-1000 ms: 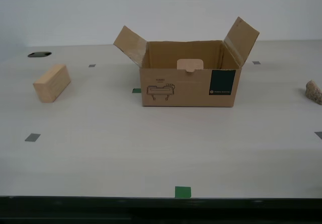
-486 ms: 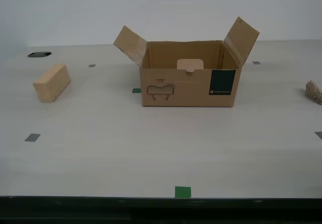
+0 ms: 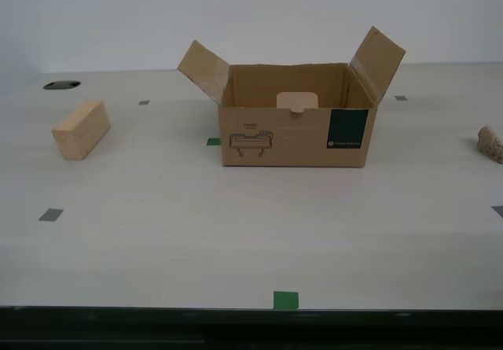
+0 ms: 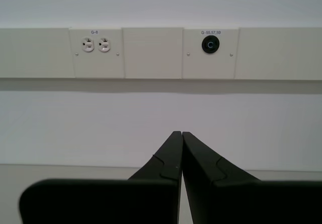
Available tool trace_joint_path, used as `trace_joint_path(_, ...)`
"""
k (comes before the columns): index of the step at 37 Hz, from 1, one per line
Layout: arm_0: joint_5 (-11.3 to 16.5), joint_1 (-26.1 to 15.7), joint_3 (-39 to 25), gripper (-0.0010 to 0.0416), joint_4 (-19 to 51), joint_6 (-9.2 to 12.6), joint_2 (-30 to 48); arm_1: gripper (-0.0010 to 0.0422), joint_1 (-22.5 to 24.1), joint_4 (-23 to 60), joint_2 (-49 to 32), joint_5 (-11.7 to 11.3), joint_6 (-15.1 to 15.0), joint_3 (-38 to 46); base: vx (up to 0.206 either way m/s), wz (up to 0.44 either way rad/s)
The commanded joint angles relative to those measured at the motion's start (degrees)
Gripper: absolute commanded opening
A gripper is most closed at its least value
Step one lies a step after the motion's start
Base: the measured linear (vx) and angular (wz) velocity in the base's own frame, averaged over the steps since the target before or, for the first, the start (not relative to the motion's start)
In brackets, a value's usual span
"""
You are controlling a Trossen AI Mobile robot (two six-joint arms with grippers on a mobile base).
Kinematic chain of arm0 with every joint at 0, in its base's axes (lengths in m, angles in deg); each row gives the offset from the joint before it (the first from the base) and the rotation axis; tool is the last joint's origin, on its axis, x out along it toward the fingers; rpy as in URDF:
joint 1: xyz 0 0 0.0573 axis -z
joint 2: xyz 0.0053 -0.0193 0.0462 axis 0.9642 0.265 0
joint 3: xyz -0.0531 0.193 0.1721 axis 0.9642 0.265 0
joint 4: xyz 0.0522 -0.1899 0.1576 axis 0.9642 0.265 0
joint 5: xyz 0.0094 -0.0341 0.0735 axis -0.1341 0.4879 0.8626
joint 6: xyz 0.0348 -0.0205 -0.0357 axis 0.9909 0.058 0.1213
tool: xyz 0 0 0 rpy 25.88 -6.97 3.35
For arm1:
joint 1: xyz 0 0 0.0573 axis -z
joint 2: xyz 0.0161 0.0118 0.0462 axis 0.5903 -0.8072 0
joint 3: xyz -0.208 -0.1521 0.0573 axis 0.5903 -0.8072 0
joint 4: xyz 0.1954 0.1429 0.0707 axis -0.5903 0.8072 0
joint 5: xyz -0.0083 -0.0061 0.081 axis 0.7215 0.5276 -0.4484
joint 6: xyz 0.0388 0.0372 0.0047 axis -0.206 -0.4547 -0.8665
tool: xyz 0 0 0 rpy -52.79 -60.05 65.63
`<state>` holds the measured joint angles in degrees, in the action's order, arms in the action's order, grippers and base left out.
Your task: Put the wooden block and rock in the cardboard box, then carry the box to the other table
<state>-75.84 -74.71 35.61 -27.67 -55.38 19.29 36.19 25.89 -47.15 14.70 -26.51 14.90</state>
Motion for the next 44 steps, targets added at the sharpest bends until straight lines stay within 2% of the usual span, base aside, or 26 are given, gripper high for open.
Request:
trace_joint_path(1, 0.0, 0.0, 0.0, 0.0000, -0.2, 0.0, 0.0, 0.0000, 0.0, -0.3, 0.0, 0.0, -0.1, 0.0, 0.000, 0.000)
trace_joint_path(44, 0.0, -0.1, 0.0, 0.0000, -0.2, 0.0, 0.0, 0.0000, 0.0, -0.3, 0.0, 0.0, 0.4, 0.0, 0.000, 0.000)
